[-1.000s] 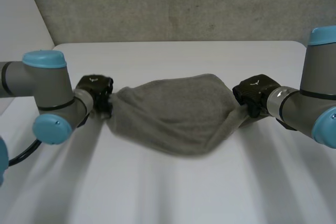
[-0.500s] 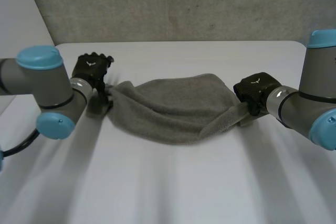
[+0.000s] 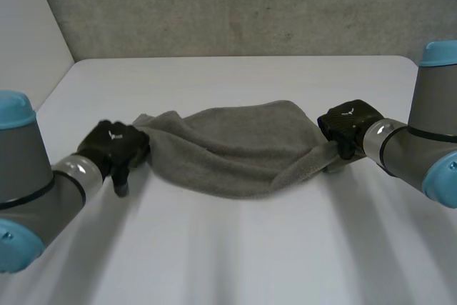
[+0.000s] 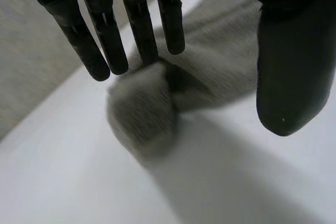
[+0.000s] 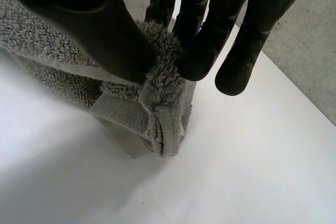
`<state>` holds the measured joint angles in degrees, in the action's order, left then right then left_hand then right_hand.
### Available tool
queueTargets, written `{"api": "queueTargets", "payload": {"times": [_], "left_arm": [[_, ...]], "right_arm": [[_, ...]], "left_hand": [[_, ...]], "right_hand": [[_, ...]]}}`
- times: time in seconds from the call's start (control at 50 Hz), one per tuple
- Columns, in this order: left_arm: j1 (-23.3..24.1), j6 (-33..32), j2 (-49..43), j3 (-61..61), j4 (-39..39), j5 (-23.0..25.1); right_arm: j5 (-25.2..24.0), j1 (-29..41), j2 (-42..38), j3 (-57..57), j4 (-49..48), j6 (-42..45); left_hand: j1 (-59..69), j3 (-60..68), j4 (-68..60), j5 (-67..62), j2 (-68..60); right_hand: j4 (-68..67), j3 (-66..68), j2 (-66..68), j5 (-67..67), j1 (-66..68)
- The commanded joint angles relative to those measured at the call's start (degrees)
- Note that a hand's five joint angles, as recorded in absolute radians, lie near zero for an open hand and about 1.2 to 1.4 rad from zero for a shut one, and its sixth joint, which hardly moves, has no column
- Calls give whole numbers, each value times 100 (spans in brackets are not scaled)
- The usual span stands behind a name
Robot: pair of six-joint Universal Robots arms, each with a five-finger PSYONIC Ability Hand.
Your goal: Fold the towel.
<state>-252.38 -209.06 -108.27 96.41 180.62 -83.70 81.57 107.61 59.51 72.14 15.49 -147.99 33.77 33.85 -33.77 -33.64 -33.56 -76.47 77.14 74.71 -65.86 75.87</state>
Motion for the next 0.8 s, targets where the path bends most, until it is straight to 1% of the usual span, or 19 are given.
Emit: {"api": "queueTargets", "payload": {"times": [0.02, 0.06, 0.14, 0.28, 0.34, 0.48, 0.54, 0.62, 0.76, 0.8], "left_arm": [[-13, -179, -230, 35, 9, 3], [-13, -214, -536, -104, 87, -6], [-5, -214, -843, -341, 193, -50], [83, -206, -1468, -1027, 491, -383], [127, -214, -1662, -1325, 553, -454], [373, -197, -2136, -2055, 571, -446], [409, -206, -2225, -2171, 571, -437], [584, -214, -2470, -2460, 580, -411], [672, -241, -2761, -2795, 624, -410], [672, -302, -2875, -2926, 624, -410]], "right_arm": [[9, 14, -1, 54, 7, 60], [9, 40, 17, 89, -2, 78], [9, 49, 52, 116, -2, 78], [0, 49, 61, 142, -11, 78], [0, 49, 43, 169, -20, 78], [0, 41, 35, 177, -20, 166], [0, 32, 17, 177, -28, 183], [0, 32, -9, 177, -28, 192], [-9, 23, -18, 177, -37, 192], [-9, 14, -18, 177, -55, 201]], "left_hand": [[-1195, -1203, 1194, 2182, 1174], [-1346, -1353, 1345, 2333, 1325], [-1481, -1488, 1480, 2468, 1460], [-1599, -1606, 1598, 2586, 1578], [-1599, -1607, 1598, 2586, 1578], [-1566, -1573, 1565, 2552, 1545], [-1549, -1556, 1548, 2535, 1528], [-1481, -1489, 1481, 2468, 1460], [-943, -950, 942, 1930, 922], [-424, -431, 423, 1411, 403]], "right_hand": [[-353, 286, 529, -414, 413], [-353, 286, 529, -414, 413], [-353, 286, 529, -414, 413], [-353, 286, 529, -414, 413], [-353, 286, 529, -414, 413], [-353, 286, 529, -414, 413], [-353, 286, 529, -414, 413], [-353, 286, 529, -414, 413], [-353, 286, 529, -414, 413], [-353, 286, 529, -414, 413]]}}
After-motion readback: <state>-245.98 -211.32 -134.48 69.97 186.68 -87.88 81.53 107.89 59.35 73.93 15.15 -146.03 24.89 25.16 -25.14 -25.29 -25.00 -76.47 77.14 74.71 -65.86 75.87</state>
